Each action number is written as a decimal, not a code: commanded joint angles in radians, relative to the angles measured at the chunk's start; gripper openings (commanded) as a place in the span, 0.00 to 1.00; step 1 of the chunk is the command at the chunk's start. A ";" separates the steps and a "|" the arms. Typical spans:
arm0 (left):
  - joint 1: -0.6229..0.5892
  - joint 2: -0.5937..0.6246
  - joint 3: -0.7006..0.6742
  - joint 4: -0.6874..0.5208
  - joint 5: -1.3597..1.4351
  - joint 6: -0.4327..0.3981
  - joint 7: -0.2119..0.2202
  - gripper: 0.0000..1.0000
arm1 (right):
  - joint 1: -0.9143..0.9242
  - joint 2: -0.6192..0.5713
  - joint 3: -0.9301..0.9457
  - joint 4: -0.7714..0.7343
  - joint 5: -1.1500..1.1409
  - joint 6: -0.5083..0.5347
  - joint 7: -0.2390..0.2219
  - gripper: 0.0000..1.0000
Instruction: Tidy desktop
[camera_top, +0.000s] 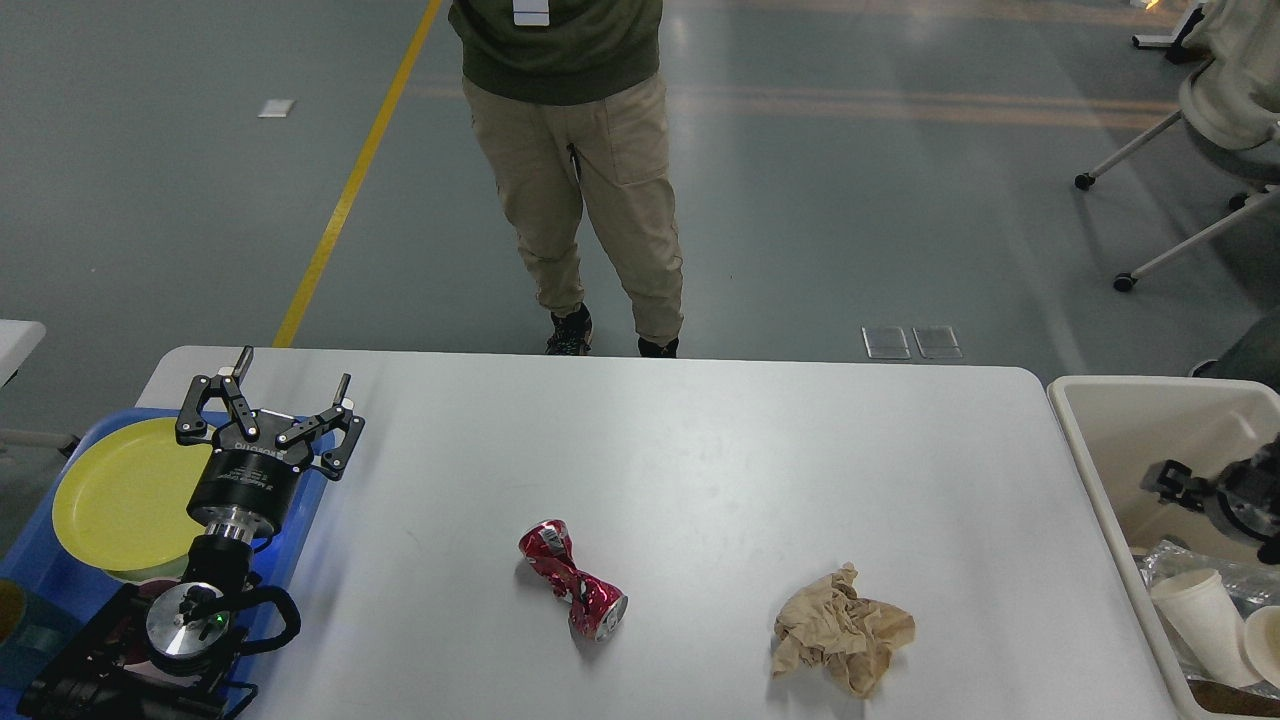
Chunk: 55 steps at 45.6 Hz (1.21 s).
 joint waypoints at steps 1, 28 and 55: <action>0.000 0.000 0.000 0.000 0.000 -0.001 0.000 0.96 | 0.231 -0.019 -0.054 0.195 -0.053 0.110 -0.005 1.00; 0.000 0.000 0.000 0.000 0.000 0.001 0.000 0.96 | 1.080 0.061 -0.158 0.841 -0.039 0.578 -0.096 1.00; 0.000 0.000 0.000 0.000 0.000 0.001 0.000 0.96 | 1.439 0.114 -0.198 1.168 0.007 0.552 -0.093 1.00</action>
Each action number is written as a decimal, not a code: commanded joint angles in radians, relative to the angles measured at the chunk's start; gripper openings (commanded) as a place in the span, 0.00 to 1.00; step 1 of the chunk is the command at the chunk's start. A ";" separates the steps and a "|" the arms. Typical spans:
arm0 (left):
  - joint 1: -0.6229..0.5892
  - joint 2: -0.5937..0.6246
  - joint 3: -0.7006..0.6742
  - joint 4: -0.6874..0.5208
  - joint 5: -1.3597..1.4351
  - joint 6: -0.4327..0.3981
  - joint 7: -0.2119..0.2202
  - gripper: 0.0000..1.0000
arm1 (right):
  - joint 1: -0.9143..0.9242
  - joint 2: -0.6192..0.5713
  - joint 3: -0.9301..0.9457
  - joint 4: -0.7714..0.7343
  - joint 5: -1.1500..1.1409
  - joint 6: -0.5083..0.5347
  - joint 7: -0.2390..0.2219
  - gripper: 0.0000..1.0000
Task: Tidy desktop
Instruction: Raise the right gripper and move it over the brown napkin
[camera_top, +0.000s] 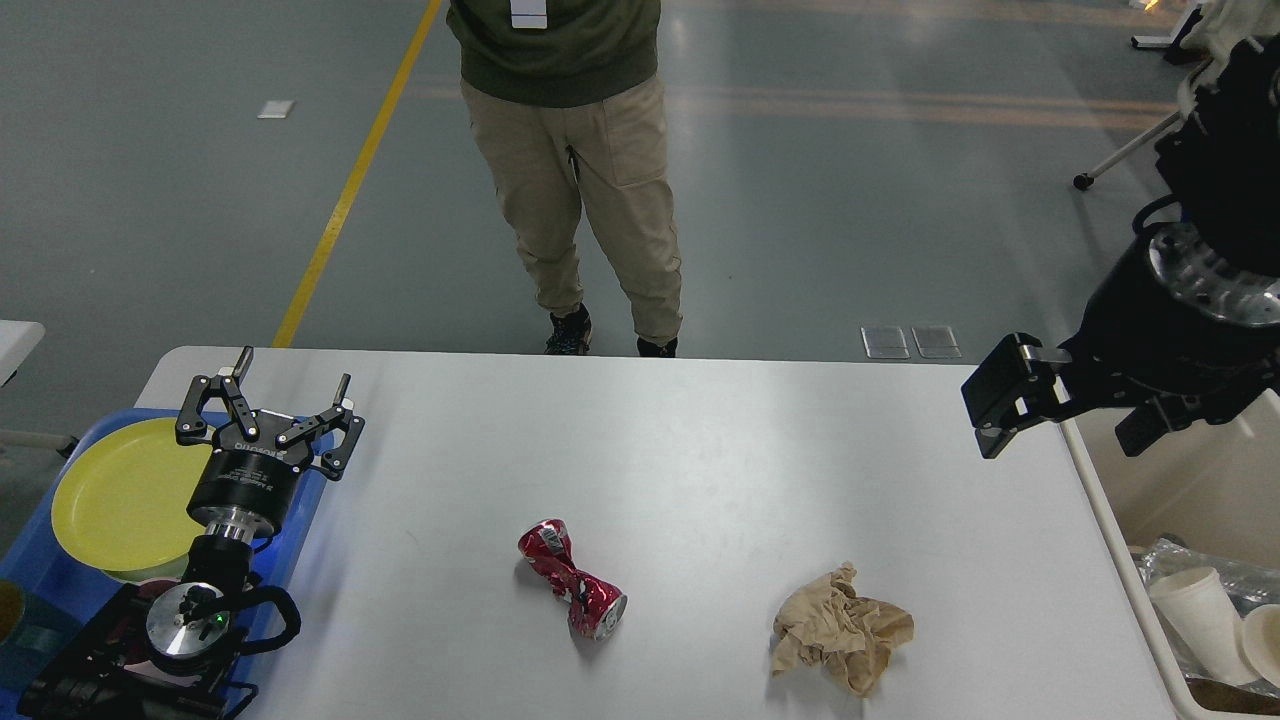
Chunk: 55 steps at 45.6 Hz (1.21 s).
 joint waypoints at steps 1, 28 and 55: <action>0.000 0.000 0.000 0.000 0.000 0.000 0.000 0.96 | 0.005 0.016 -0.006 0.003 0.014 -0.010 0.001 1.00; 0.000 0.000 0.000 0.000 0.000 0.000 0.000 0.96 | -0.530 0.088 0.259 -0.114 0.058 -0.317 -0.025 1.00; 0.000 0.000 0.000 0.000 0.000 0.000 0.000 0.96 | -1.056 0.362 0.351 -0.516 0.081 -0.507 -0.061 0.97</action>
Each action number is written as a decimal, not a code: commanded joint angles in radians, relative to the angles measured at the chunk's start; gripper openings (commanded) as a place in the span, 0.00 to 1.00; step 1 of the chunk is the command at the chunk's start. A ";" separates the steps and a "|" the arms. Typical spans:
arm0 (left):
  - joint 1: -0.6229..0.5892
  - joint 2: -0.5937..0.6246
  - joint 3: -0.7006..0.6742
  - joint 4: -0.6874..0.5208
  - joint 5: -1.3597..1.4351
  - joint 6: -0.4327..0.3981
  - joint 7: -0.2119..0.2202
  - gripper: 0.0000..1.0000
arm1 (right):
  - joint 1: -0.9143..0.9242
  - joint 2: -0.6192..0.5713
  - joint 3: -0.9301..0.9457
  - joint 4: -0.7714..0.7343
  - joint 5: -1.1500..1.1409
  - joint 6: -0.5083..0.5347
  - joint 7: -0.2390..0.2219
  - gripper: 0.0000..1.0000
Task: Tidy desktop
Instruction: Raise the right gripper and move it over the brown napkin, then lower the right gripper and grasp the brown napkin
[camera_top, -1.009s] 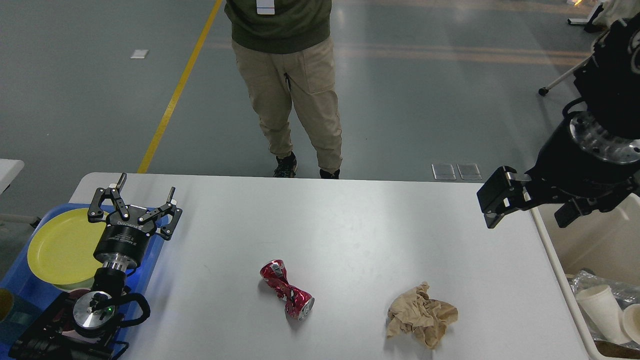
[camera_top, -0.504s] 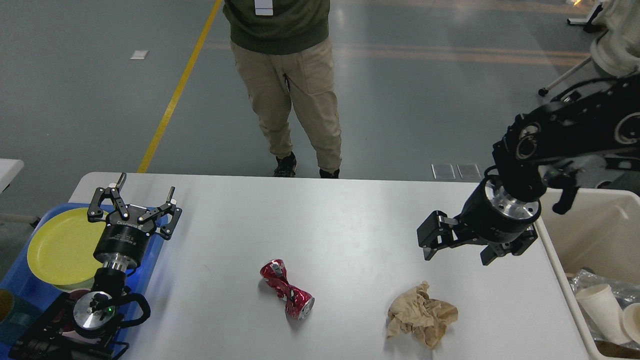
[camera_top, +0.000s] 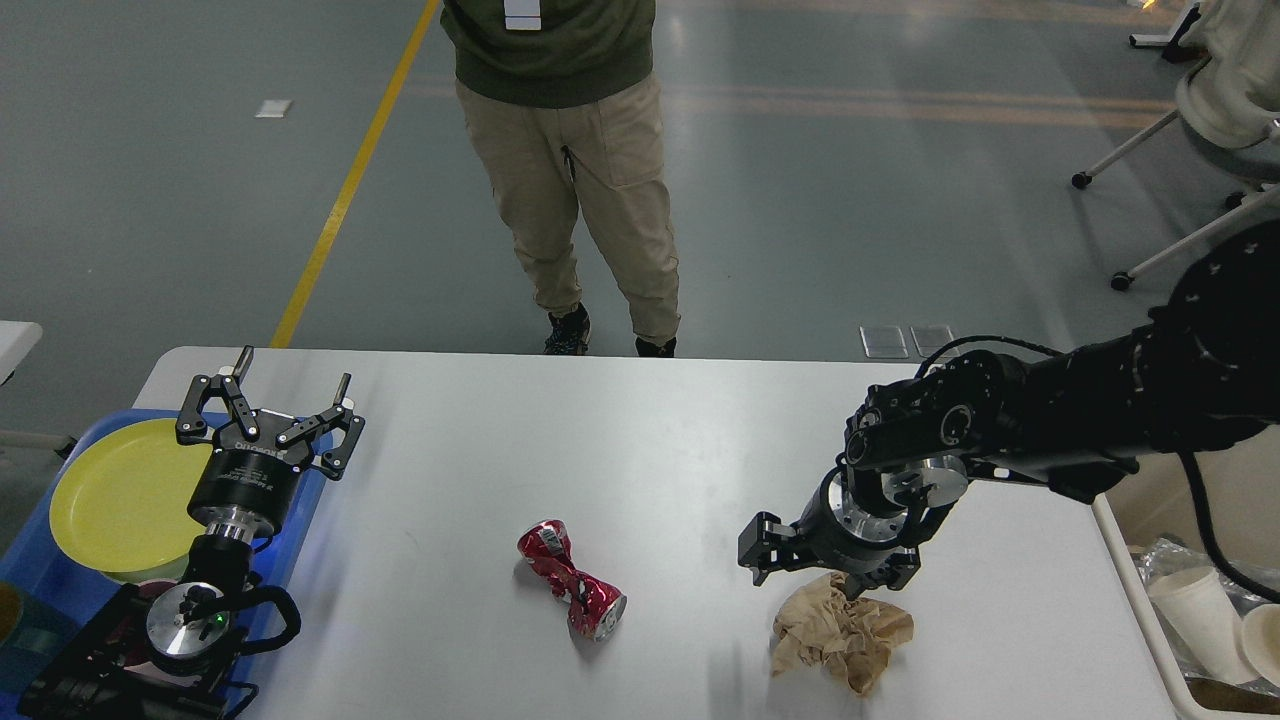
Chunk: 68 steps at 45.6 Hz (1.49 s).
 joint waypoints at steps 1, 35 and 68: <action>0.000 0.000 0.000 0.000 0.000 0.000 0.000 0.96 | -0.055 0.011 -0.008 -0.033 -0.007 -0.013 -0.027 0.97; 0.000 0.000 0.000 0.000 0.000 0.000 0.000 0.96 | -0.232 0.033 0.006 -0.167 -0.016 -0.137 -0.099 0.87; 0.000 0.000 0.000 0.000 0.000 0.000 0.000 0.96 | -0.230 0.027 0.012 -0.159 -0.009 -0.137 -0.101 0.00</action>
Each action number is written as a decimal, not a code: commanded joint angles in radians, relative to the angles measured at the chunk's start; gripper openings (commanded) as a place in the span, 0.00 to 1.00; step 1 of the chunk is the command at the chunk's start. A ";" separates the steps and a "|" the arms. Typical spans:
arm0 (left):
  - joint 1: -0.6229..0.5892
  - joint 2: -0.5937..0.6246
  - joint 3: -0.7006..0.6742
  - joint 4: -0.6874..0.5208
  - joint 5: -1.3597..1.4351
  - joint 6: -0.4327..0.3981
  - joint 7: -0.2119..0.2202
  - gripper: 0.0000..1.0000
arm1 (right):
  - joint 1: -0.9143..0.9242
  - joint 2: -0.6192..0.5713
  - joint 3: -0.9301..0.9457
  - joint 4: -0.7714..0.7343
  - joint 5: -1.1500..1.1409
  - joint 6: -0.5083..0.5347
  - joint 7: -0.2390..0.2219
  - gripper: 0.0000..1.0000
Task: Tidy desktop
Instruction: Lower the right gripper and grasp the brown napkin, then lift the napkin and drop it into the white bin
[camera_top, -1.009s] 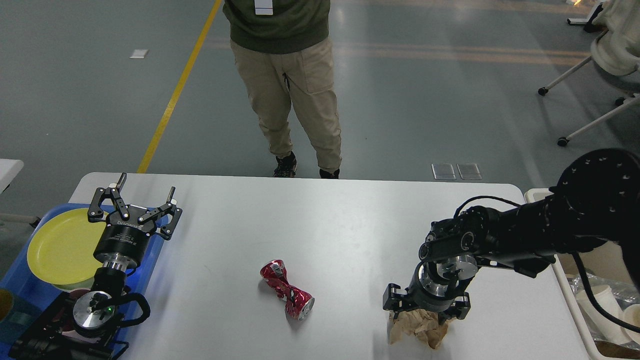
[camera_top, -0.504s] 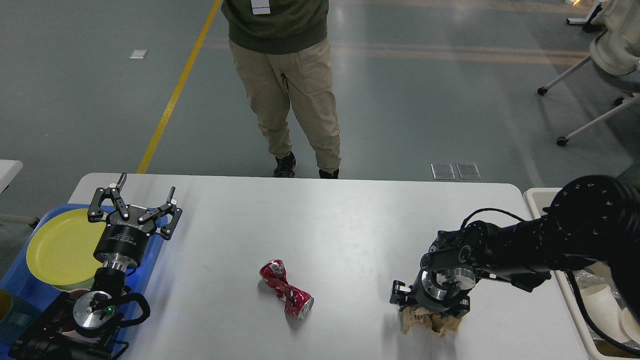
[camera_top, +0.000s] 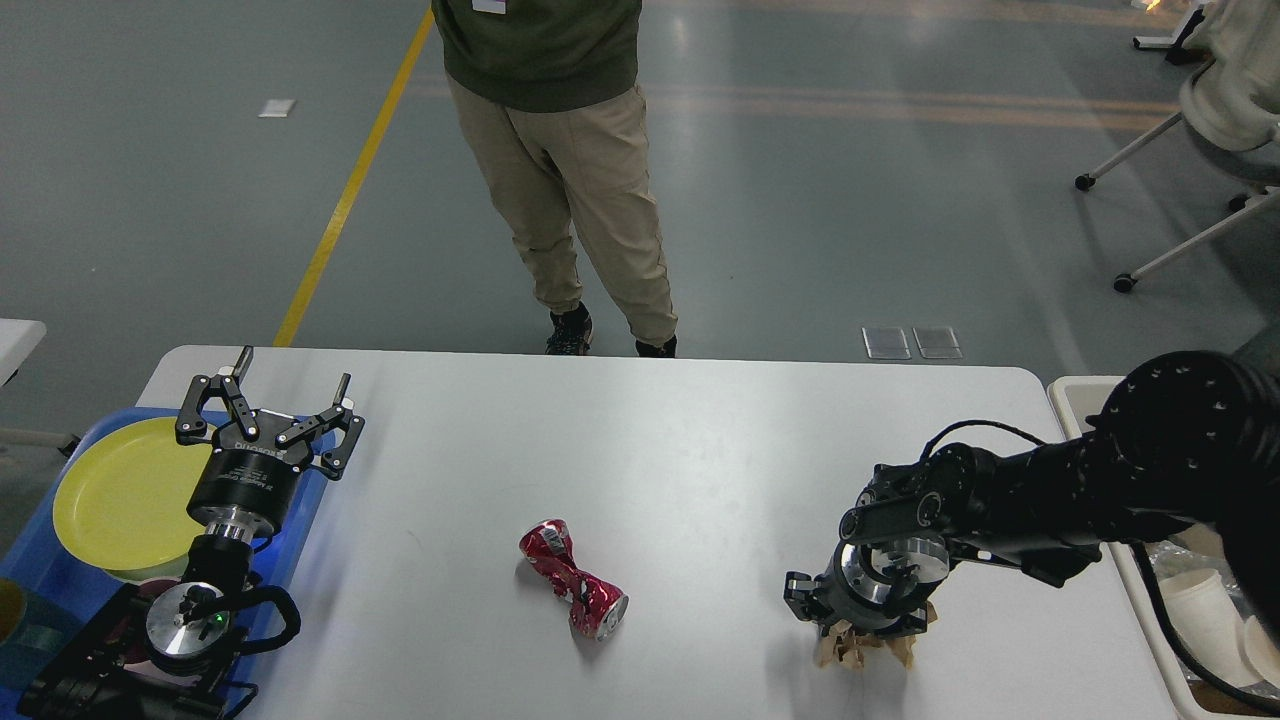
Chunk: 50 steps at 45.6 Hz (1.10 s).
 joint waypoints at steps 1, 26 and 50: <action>0.000 0.000 0.000 0.000 0.000 0.000 0.000 0.96 | 0.008 -0.003 0.000 0.002 0.000 -0.001 -0.001 0.00; 0.000 0.000 -0.001 0.000 0.000 0.000 0.000 0.96 | 0.305 -0.174 -0.073 0.255 0.055 0.087 0.007 0.00; 0.000 0.000 0.000 0.000 0.000 0.000 0.000 0.96 | 1.039 -0.300 -0.498 0.552 0.081 0.436 0.320 0.00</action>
